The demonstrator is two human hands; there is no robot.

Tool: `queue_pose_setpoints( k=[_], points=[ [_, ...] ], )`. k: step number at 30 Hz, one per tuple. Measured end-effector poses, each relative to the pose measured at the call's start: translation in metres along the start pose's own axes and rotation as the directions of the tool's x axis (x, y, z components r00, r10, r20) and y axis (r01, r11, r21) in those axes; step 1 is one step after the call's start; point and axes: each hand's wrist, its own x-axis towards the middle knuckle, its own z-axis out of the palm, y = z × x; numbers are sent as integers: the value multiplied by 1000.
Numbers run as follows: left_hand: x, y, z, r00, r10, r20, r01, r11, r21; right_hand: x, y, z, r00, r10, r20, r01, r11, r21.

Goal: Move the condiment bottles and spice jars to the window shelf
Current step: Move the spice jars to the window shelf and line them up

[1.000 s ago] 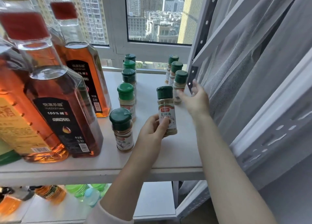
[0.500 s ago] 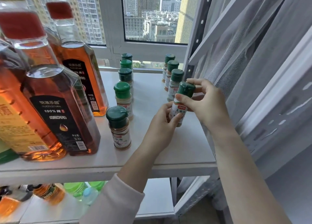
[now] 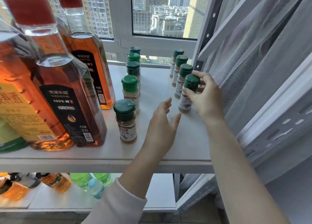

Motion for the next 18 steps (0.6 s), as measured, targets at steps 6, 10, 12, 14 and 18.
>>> queue_pose_setpoints(
  k=[6, 10, 12, 14, 18],
  points=[
    [-2, 1, 0, 1000, 26, -16, -25, 999, 46, -2, 3, 5, 1000, 3, -22, -3, 1000, -1],
    [-9, 4, 0, 998, 43, -42, -40, 997, 63, -8, 3, 4, 1000, -9, 10, 9, 1000, -6],
    [-16, 6, 0, 997, 53, -63, -49, 996, 69, -18, 1, -3, 999, -39, 3, 39, 998, -46],
    [-29, 6, 0, 992, 81, -101, -73, 994, 81, -34, -1, -12, 995, -101, -28, 99, 993, -60],
    [-64, 0, -3, 970, 156, -187, -137, 984, 113, -78, 4, -21, 987, -160, -20, 161, 985, 59]
  ],
)
